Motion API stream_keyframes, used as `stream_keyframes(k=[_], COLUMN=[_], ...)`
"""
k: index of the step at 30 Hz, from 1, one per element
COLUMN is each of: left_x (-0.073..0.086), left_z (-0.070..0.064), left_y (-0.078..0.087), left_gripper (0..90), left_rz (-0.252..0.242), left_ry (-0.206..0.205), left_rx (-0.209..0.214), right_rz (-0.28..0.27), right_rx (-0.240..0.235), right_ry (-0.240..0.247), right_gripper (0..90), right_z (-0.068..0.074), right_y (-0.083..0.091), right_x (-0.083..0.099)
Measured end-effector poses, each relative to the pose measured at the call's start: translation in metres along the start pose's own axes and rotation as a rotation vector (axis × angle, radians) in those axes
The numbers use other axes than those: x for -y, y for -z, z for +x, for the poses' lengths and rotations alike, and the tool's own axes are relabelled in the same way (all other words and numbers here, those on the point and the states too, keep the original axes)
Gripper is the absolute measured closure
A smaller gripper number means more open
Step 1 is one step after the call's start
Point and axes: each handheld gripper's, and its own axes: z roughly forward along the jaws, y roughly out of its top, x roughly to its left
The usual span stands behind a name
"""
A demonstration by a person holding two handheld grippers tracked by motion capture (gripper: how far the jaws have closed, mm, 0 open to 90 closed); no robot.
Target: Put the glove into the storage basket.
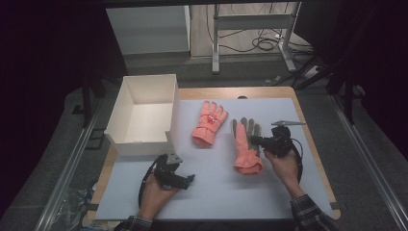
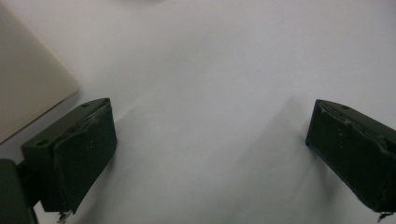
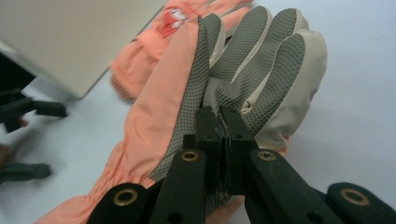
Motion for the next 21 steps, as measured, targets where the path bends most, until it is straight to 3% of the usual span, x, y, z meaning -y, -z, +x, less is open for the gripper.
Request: stream_keyframes(k=[4, 12, 21], left_x=[0.0, 0.0, 0.0], left_z=[0.0, 0.0, 0.0], left_y=[0.0, 0.0, 0.0], left_gripper=[1.6, 1.6, 1.6], left_rz=[-0.001, 0.0, -0.001], left_ry=[0.001, 0.0, 0.0], left_rx=[0.0, 0.0, 0.0], right_rz=[0.003, 0.031, 0.055], right_rx=[-0.022, -0.025, -0.013], right_ry=[0.017, 0.058, 0.066], right_gripper=[87.0, 87.0, 86.2], right_z=[0.022, 0.04, 0.039], right_y=[-0.004, -0.018, -0.032], right_x=[0.011, 0.024, 0.035])
